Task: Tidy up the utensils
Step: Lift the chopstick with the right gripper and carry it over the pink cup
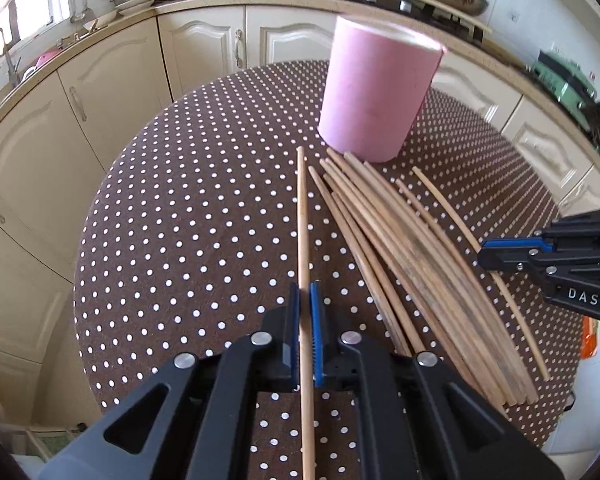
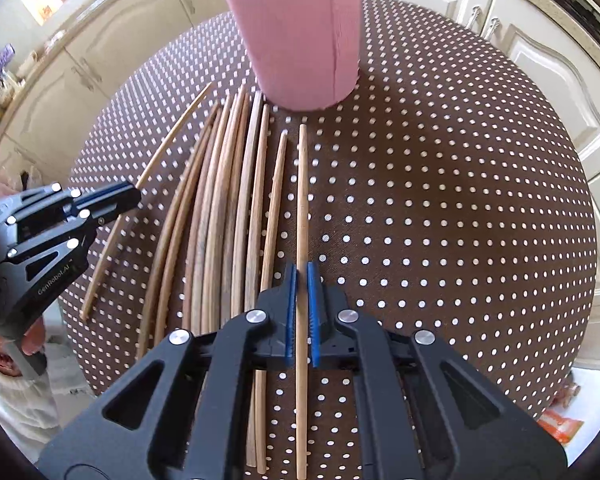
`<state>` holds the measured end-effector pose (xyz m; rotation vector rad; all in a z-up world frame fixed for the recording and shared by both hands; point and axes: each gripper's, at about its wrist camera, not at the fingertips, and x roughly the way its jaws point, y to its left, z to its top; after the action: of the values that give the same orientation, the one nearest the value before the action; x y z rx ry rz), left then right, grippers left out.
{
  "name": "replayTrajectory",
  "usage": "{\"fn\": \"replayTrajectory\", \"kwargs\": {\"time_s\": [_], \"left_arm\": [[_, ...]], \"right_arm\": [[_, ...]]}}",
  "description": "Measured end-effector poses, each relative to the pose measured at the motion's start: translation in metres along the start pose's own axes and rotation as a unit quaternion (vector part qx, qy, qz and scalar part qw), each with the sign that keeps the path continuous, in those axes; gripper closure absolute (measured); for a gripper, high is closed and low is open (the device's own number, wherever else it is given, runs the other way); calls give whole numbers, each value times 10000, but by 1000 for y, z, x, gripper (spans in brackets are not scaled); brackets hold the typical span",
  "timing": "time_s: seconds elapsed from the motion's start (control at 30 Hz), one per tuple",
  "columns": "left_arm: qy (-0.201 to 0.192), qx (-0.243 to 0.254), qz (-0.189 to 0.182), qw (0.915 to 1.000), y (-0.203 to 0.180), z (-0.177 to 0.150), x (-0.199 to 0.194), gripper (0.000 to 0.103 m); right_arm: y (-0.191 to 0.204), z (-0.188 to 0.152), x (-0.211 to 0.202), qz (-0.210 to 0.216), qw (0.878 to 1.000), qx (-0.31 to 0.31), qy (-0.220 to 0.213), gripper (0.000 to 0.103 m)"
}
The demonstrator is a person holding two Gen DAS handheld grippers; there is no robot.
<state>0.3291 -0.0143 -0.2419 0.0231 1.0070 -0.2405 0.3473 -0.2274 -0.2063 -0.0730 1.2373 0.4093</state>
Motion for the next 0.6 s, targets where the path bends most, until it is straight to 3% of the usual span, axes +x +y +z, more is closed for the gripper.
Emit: {"fn": "replayTrajectory", "kwargs": {"time_s": [0.3, 0.6], "left_arm": [[-997, -30, -444, 9940, -10, -1, -42, 98], [-1844, 23, -979, 9780, -41, 20, -66, 97]], "right_arm": [[-11, -17, -51, 375, 9949, 136, -931, 97], [-16, -18, -96, 739, 9805, 308, -1793, 97]]}}
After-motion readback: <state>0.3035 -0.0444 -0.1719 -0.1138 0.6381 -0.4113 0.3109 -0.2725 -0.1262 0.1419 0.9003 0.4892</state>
